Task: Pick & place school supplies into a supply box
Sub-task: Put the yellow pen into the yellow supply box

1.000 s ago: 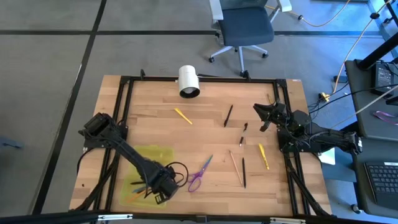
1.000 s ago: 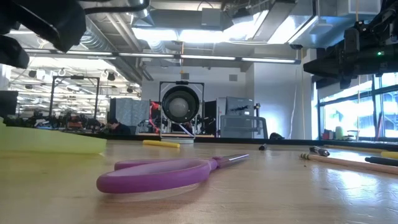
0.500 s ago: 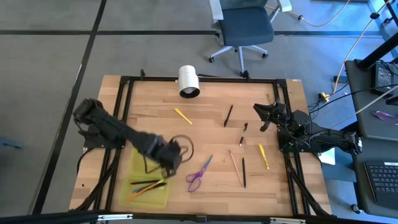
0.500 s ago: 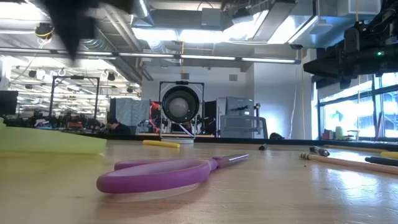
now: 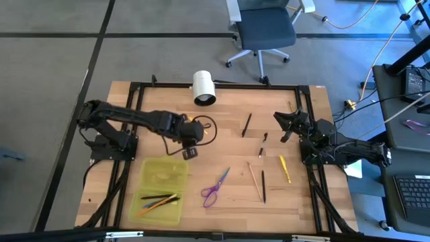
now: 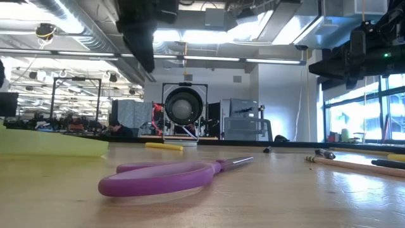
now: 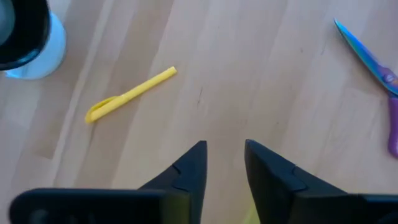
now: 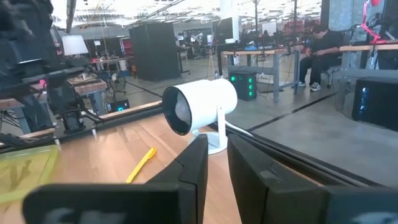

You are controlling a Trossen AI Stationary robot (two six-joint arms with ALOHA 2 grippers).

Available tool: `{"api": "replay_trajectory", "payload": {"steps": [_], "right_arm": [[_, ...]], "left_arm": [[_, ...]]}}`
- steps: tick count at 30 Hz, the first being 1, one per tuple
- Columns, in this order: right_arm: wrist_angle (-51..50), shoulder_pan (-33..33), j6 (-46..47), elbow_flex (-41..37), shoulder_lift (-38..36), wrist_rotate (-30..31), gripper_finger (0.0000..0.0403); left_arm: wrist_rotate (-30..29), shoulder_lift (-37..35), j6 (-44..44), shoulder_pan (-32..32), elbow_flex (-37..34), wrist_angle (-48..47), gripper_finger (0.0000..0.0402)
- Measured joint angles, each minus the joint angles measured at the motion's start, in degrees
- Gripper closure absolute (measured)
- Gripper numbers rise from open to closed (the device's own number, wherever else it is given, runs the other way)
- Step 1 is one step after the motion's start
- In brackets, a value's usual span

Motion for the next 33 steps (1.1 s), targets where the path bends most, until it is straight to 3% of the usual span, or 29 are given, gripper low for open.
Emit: {"api": "replay_trajectory", "payload": {"steps": [7, 10, 17, 26, 33], "right_arm": [[0.0, -0.01, -0.34, 0.0, 0.0, 0.02, 0.0336], [0.0, 0.0, -0.36, 0.0, 0.02, 0.02, 0.0336], [0.0, 0.0, -0.42, 0.0, 0.01, 0.02, 0.0336], [-0.03, -0.02, -1.69, 0.0, 0.0, 0.04, 0.0336], [-0.09, 0.0, -2.53, 0.0, 0.01, 0.03, 0.0336]], "left_arm": [[0.35, 0.0, 6.28, 3.78, 0.0, 0.0, 0.0199], [-0.44, 0.0, 6.66, 4.46, 0.0, 0.02, 0.0177], [-1.54, 1.37, 8.01, 6.18, 0.0, 1.5, 0.0174], [2.74, 10.93, 27.94, 14.81, 0.0, 4.48, 0.0177], [3.47, 19.26, 34.8, 21.3, 0.0, 6.97, 0.0187]]}}
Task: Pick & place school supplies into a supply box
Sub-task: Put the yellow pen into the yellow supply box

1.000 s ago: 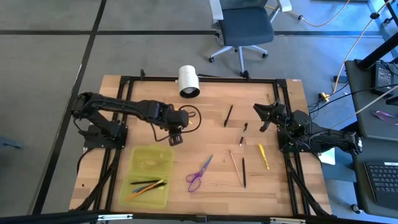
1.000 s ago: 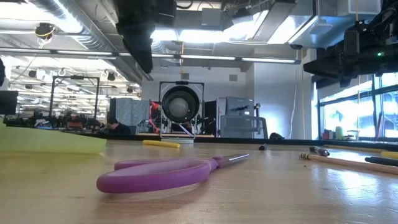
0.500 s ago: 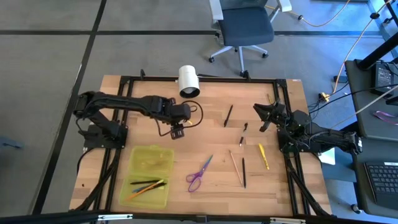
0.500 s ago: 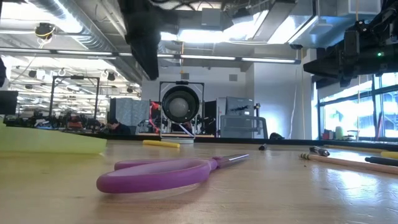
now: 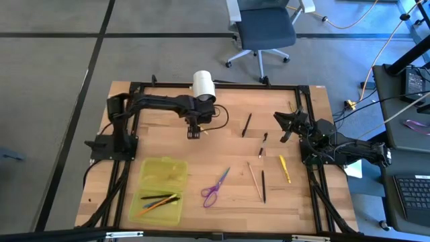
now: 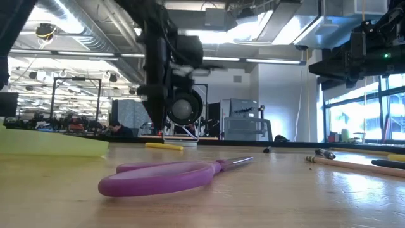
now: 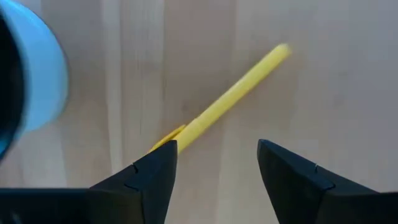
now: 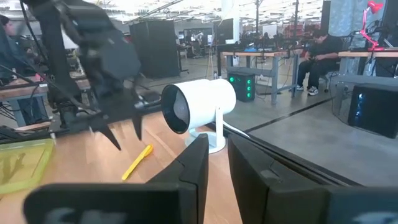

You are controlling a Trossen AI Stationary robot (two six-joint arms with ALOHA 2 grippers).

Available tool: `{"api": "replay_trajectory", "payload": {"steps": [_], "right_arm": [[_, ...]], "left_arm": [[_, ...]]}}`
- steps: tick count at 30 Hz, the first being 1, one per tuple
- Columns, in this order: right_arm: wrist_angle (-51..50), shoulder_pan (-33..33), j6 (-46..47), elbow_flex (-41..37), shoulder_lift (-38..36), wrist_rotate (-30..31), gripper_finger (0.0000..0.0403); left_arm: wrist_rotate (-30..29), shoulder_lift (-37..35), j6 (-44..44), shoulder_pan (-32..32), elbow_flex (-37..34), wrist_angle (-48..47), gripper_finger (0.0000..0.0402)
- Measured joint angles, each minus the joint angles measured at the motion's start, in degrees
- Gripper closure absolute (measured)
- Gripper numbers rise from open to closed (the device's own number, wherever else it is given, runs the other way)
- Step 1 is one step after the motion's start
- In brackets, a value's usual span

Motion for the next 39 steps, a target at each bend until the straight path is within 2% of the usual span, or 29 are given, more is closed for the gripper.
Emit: {"api": "replay_trajectory", "payload": {"steps": [8, 15, 20, 27, 33, 39], "right_arm": [[-0.15, -0.02, -2.22, 0.0, -0.01, 0.01, 0.0336], [-0.15, -0.01, -2.22, 0.0, 0.02, 0.01, 0.0336], [-0.15, -0.01, -2.2, 0.0, 0.02, 0.01, 0.0336], [-0.15, 0.0, -2.2, 0.0, 0.02, 0.01, 0.0336], [-0.15, -0.01, -2.17, 0.0, -0.01, -0.01, 0.0336], [-0.13, 0.0, -1.98, 0.0, 0.02, -0.01, 0.0336]], "left_arm": [[-0.28, 5.76, 3.12, 3.82, 0.0, 1.11, 0.0201], [0.7, 7.27, 4.27, 4.46, 0.26, 0.81, 0.0221], [3.04, 7.23, 2.25, 4.44, 0.21, -0.27, 0.0253], [6.49, 7.38, -5.3, 4.36, 0.17, -4.61, 0.0317], [7.23, 7.38, -5.94, 3.25, 0.11, -6.16, 0.0364], [8.57, 7.09, -8.22, 0.0, -0.07, -8.71, 0.0374]]}}
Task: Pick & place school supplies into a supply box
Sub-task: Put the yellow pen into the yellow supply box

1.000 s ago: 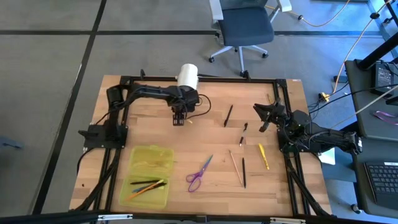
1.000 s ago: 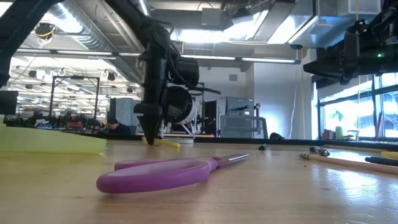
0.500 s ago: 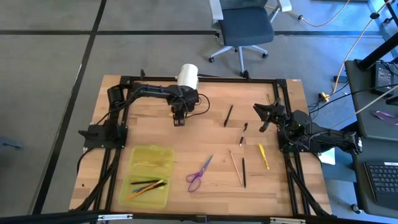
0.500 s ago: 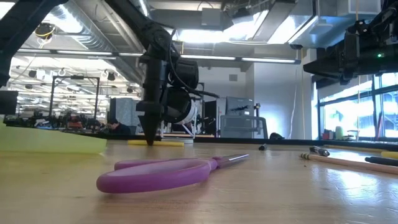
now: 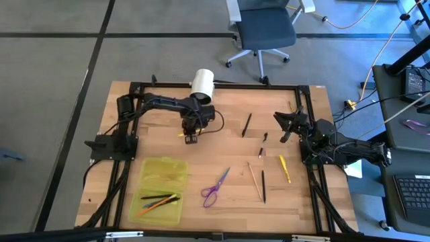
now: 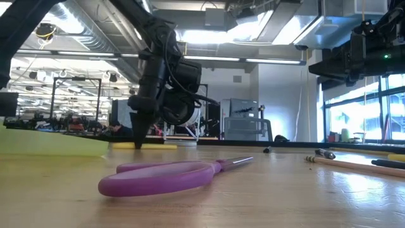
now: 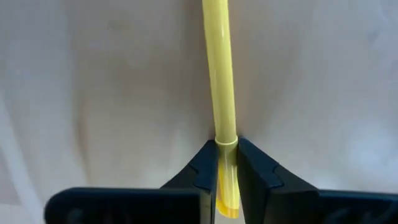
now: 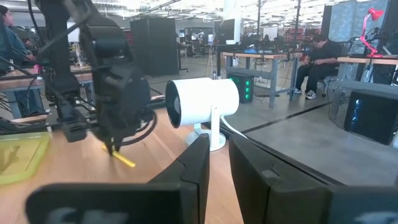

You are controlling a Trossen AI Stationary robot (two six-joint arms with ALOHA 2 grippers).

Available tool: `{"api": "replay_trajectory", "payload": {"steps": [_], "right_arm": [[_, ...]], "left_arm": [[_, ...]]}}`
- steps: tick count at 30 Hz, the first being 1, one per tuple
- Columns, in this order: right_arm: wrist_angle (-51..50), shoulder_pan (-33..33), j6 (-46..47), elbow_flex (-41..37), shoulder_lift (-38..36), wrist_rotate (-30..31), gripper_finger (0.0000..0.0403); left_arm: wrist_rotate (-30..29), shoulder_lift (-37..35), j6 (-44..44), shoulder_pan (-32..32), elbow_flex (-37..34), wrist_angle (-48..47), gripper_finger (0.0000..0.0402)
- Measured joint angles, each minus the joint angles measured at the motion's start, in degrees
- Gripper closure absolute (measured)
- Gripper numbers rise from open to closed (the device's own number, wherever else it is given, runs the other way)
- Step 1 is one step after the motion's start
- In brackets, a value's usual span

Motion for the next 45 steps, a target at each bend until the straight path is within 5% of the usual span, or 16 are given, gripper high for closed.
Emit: {"api": "replay_trajectory", "payload": {"steps": [14, 23, 36, 41, 45], "right_arm": [[0.0, -0.02, 0.19, 0.0, 0.0, -0.02, 0.0336], [0.01, -0.02, 0.34, 0.0, 0.0, -0.02, 0.0336], [-0.01, -0.01, 10.73, 0.0, -0.01, -0.16, 0.0336], [0.02, -0.02, 10.75, 0.0, 0.0, -0.13, 0.0336], [0.63, -0.02, 10.37, 0.0, -0.02, -0.13, 0.0336]], "left_arm": [[-1.58, -14.1, -12.72, -9.78, -0.09, -4.81, 0.0377], [1.07, -23.04, -33.03, -28.0, -0.02, -9.89, 0.0376], [0.11, -21.57, -73.91, -57.32, 0.02, -5.05, 0.0375], [-3.76, -18.27, -80.3, -63.59, 0.05, -1.04, 0.0375], [-0.04, -14.55, -81.77, -65.43, 0.05, -0.12, 0.0375]]}}
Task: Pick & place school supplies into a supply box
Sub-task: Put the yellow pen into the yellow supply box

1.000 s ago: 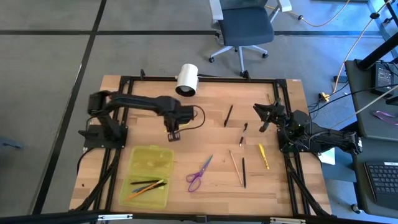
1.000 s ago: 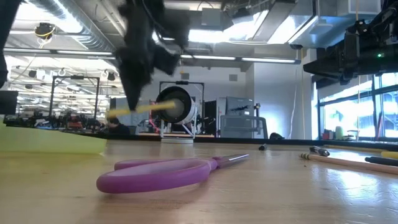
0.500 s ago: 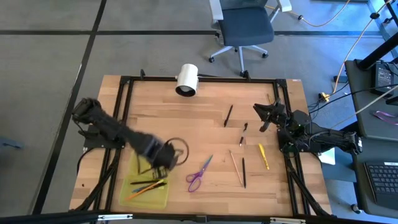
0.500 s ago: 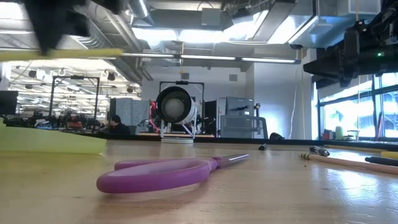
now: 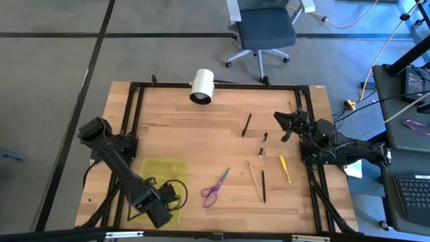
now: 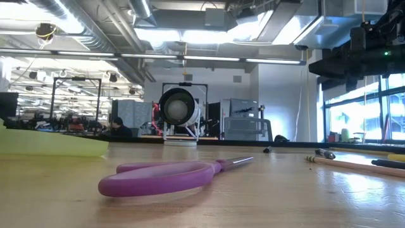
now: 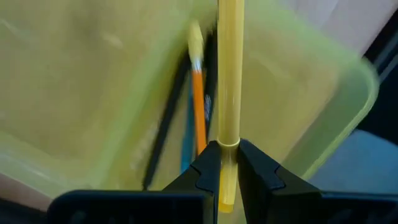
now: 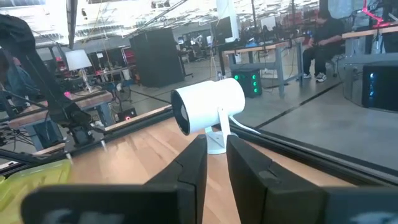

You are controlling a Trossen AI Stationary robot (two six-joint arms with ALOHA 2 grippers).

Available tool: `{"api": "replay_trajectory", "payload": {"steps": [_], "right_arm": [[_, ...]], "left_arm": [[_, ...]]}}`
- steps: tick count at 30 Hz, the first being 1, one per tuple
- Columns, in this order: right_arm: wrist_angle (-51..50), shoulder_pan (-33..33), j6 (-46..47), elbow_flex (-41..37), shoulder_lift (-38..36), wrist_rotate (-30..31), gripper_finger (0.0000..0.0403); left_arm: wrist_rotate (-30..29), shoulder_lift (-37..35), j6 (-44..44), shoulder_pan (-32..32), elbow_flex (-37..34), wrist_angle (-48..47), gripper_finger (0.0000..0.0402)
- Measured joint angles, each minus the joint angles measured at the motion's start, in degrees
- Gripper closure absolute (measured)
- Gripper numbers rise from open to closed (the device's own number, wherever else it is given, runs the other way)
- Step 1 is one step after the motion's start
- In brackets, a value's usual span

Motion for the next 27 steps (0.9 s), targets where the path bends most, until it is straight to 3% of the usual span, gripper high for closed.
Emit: {"api": "replay_trajectory", "payload": {"steps": [10, 16, 22, 27], "right_arm": [[0.16, 0.0, 0.38, 0.0, 0.02, 0.07, 0.0336], [0.16, 0.02, 0.21, 0.0, 0.01, -2.18, 0.0336], [0.16, 0.02, 0.18, 0.0, 0.02, -2.6, 0.0336], [0.11, 0.0, 0.42, 0.0, 0.02, -2.56, 0.0336]], "left_arm": [[8.36, 6.63, 3.71, -0.21, 0.0, 2.23, 0.0375], [7.89, 7.84, 5.11, 0.05, 0.0, 0.68, 0.0365], [3.45, 7.56, 4.48, 0.15, 0.01, 0.77, 0.0341], [5.04, 7.56, 5.54, 0.17, 0.02, 0.77, 0.0335]]}}
